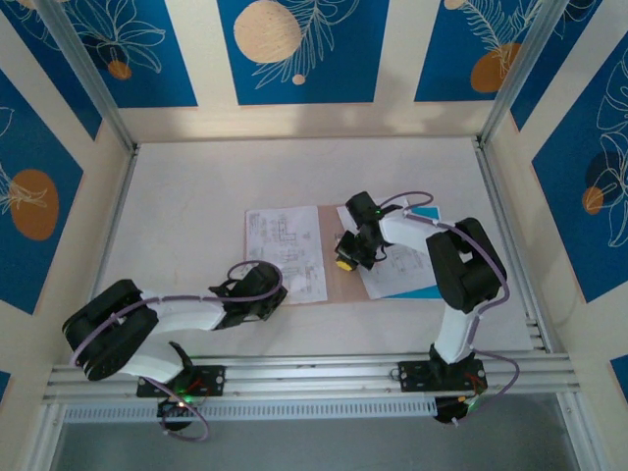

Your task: Put the files into the folder

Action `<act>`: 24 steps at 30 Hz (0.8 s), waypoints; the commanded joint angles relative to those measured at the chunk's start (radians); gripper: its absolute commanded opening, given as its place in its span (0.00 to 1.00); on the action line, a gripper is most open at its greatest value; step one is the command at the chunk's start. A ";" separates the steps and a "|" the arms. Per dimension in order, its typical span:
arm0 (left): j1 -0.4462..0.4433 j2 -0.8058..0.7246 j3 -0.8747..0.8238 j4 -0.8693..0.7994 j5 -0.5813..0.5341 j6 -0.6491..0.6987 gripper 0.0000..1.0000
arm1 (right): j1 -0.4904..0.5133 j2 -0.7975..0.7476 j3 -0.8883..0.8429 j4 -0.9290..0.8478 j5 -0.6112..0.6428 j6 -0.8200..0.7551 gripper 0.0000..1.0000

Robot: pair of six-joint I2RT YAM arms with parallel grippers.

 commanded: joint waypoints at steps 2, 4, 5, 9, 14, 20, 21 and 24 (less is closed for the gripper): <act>0.007 0.026 -0.057 -0.200 -0.035 -0.036 0.00 | -0.022 0.131 -0.014 -0.218 0.281 0.101 0.00; 0.007 0.022 -0.059 -0.203 -0.035 -0.040 0.00 | -0.020 0.155 0.012 -0.256 0.311 0.123 0.00; 0.007 0.018 -0.059 -0.206 -0.037 -0.041 0.00 | -0.021 0.162 0.018 -0.273 0.331 0.133 0.00; 0.014 0.009 -0.062 -0.216 -0.038 -0.041 0.00 | -0.029 0.175 0.007 -0.274 0.368 0.132 0.00; 0.023 0.004 -0.067 -0.225 -0.037 -0.041 0.00 | -0.022 0.211 0.038 -0.300 0.358 0.109 0.00; 0.029 0.000 -0.067 -0.227 -0.040 -0.044 0.00 | -0.031 0.222 0.047 -0.309 0.304 0.118 0.00; 0.030 0.001 -0.065 -0.227 -0.040 -0.044 0.00 | -0.033 0.221 0.051 -0.310 0.298 0.124 0.00; 0.030 0.001 -0.063 -0.228 -0.041 -0.046 0.00 | -0.045 0.226 0.068 -0.318 0.287 0.143 0.00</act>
